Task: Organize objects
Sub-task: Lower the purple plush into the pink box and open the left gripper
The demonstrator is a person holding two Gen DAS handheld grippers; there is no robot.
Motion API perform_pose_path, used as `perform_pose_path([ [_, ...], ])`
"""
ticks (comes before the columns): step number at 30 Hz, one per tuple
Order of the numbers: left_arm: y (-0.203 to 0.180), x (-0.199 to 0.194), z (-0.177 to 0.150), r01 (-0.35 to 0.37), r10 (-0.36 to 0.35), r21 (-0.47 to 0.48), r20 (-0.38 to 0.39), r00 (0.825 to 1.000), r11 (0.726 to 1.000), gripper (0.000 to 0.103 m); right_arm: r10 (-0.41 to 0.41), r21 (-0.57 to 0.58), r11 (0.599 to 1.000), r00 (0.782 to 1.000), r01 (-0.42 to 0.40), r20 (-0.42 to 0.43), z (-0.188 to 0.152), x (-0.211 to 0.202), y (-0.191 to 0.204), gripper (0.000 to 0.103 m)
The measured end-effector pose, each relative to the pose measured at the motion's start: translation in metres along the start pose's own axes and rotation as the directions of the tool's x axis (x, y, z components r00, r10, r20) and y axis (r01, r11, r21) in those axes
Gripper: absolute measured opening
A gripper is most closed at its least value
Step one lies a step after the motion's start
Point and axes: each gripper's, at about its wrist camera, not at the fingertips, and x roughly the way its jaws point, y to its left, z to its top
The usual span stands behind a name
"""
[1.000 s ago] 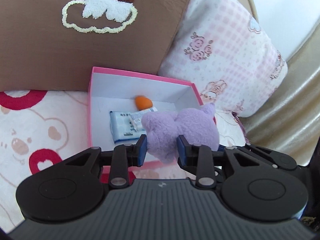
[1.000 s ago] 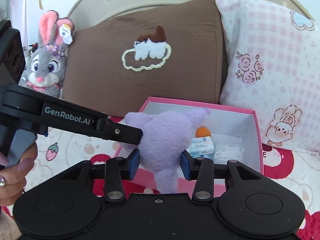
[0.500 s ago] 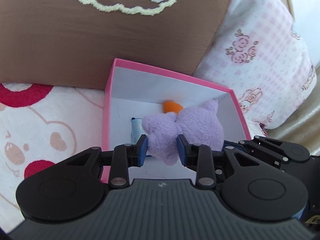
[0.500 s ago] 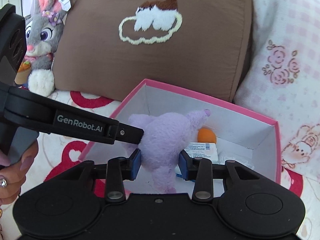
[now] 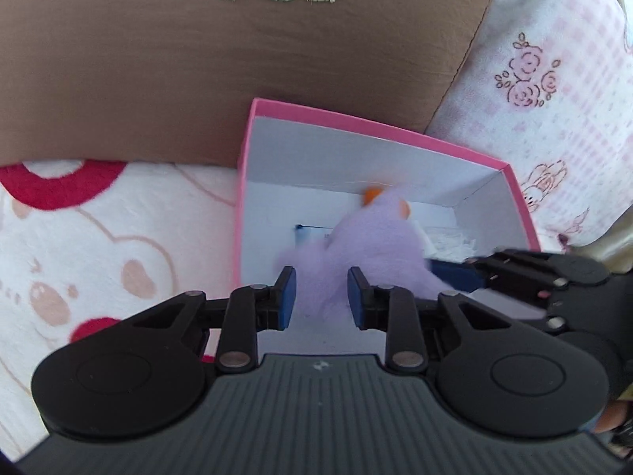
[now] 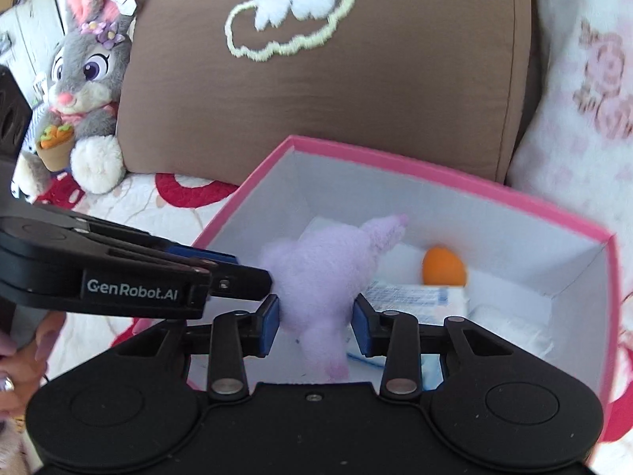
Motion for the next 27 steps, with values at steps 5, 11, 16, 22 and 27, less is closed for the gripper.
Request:
perform_pose_path([
  [5,-0.003,0.004,-0.003,-0.007,0.007,0.010,0.021,1.000,1.000,0.025,0.000,-0.007,1.000,1.000,0.000,-0.016,-0.001,0.013,0.002,0.038],
  [11,0.002,0.000,0.000,-0.025,0.027,-0.026,0.051,0.998,0.999,0.025,-0.002,0.006,1.000,1.000,0.003,-0.022,0.008,0.018,0.006,0.035],
  [16,0.012,-0.026,0.008,0.012,-0.005,-0.065,0.113,0.994,0.998,0.025,0.085,0.075,0.993,0.996,-0.087,0.031,0.021,0.018,0.002,0.033],
  [22,0.019,-0.030,0.013,0.016,-0.007,-0.084,0.100,0.995,0.996,0.024,0.124,0.039,0.992,0.992,-0.124,0.008,0.029,0.038,0.003,0.033],
  [27,0.028,-0.024,0.015,0.018,-0.010,-0.110,0.072,0.997,0.994,0.024,0.146,0.022,0.989,0.989,-0.145,-0.017,0.028,0.052,0.004,0.034],
])
